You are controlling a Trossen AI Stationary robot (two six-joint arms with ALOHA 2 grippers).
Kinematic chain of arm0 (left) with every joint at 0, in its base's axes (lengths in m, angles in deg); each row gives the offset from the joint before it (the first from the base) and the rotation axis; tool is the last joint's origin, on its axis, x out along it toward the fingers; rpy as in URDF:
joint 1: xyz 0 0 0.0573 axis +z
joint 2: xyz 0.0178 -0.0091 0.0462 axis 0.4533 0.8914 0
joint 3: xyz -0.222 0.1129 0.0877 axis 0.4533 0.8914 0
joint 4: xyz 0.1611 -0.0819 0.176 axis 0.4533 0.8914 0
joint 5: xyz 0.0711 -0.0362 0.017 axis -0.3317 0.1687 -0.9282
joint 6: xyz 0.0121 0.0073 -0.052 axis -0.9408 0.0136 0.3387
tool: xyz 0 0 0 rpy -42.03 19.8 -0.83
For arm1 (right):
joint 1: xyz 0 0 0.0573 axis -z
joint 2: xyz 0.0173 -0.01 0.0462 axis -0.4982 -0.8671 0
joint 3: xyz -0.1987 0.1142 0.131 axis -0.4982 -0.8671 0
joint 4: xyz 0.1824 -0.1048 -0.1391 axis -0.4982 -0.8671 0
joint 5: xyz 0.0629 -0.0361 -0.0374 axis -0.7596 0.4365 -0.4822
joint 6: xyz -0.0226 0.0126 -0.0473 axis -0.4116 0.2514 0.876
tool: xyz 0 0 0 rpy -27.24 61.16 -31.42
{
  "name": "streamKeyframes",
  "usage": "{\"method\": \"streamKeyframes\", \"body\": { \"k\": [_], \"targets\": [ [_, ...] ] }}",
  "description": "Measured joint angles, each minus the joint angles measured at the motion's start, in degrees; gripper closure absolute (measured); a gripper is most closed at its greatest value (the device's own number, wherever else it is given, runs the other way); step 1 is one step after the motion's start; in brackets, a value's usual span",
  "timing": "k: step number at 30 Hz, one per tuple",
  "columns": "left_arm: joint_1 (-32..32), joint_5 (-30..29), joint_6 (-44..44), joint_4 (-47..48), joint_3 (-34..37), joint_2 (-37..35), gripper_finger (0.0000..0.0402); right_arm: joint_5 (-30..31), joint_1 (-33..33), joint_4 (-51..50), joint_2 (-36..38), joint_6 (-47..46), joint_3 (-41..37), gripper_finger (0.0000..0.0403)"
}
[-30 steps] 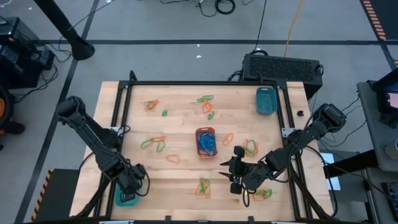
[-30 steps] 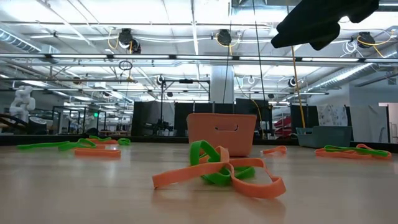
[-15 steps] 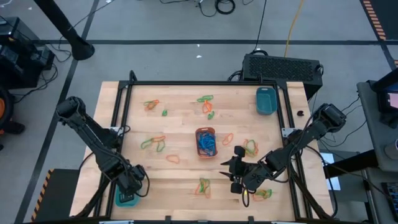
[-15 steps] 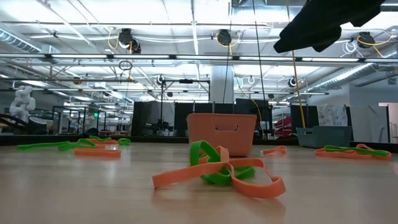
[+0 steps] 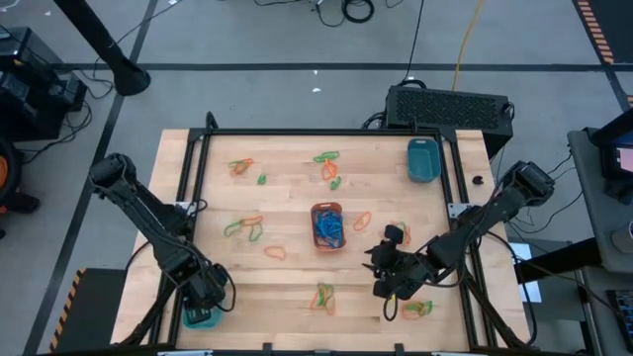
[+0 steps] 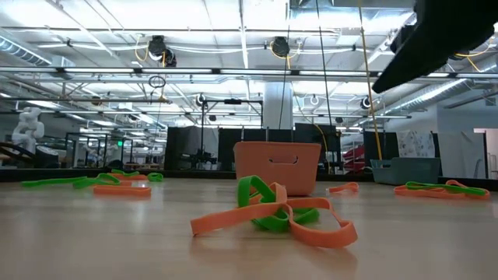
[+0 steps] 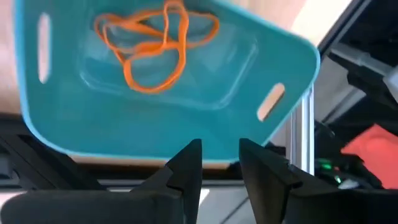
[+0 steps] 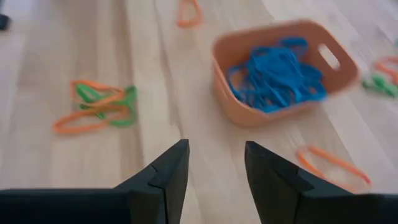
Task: Sort rubber bands into baskets
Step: Put the orange rubber band into the green bin
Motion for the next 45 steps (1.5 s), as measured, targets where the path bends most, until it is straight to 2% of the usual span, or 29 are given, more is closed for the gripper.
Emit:
{"method": "streamKeyframes", "body": {
  "k": [5, 8, 10, 13, 17, 19, 22, 25, 31, 35, 40, 45],
  "targets": [
    [1.3, 0.7, -3.2, 0.0, 0.0, -0.2, 0.0289, 0.0, 0.0, -9.5, 2.1, -7.2, 0.0, 0.0255],
    [2.8, -6.0, -10.4, -0.2, -0.3, -1.1, 0.0289, -0.3, 0.3, -19.0, 3.2, -13.4, 0.0, 0.0255],
    [4.2, -13.4, -18.6, -0.6, -1.1, -1.9, 0.0288, -3.2, 1.0, -26.4, 3.6, -18.8, 0.0, 0.0255],
    [6.3, -28.7, -34.6, -5.0, -1.6, -4.0, 0.0288, -7.9, 2.5, -35.7, 3.6, -26.3, 0.0, 0.0255],
    [8.2, -51.9, -59.4, -20.9, 1.0, -7.1, 0.0288, -11.5, 5.5, -44.0, 3.6, -34.5, 0.0, 0.0255],
    [10.1, -55.4, -70.3, -30.7, 3.2, -8.0, 0.0288, -14.7, 7.8, -46.7, 3.6, -38.4, 0.0, 0.0255],
    [14.5, -52.3, -80.1, -42.2, 6.9, -8.7, 0.0288, -16.3, 11.1, -46.9, 3.6, -39.0, -0.3, 0.0255],
    [19.2, -46.7, -84.0, -50.5, 11.3, -9.1, 0.0288, -16.8, 14.7, -44.0, 3.6, -35.2, -1.8, 0.0255],
    [28.6, -33.3, -83.8, -74.3, 22.1, -9.0, 0.0288, -22.1, 20.0, -41.5, 3.5, -35.9, -8.4, 0.0255],
    [31.5, -30.4, -80.7, -87.4, 26.6, -9.0, 0.0288, -23.6, 21.0, -33.3, 3.5, -34.2, -12.9, 0.0255],
    [31.9, -29.7, -80.1, -90.4, 27.3, -9.0, 0.0288, -25.3, 21.1, -24.2, 3.8, -33.2, -16.7, 0.0255],
    [31.8, -29.6, -79.7, -89.8, 27.3, -9.0, 0.0288, -25.1, 21.1, -23.7, 3.8, -32.9, -17.2, 0.0255]
  ]
}}
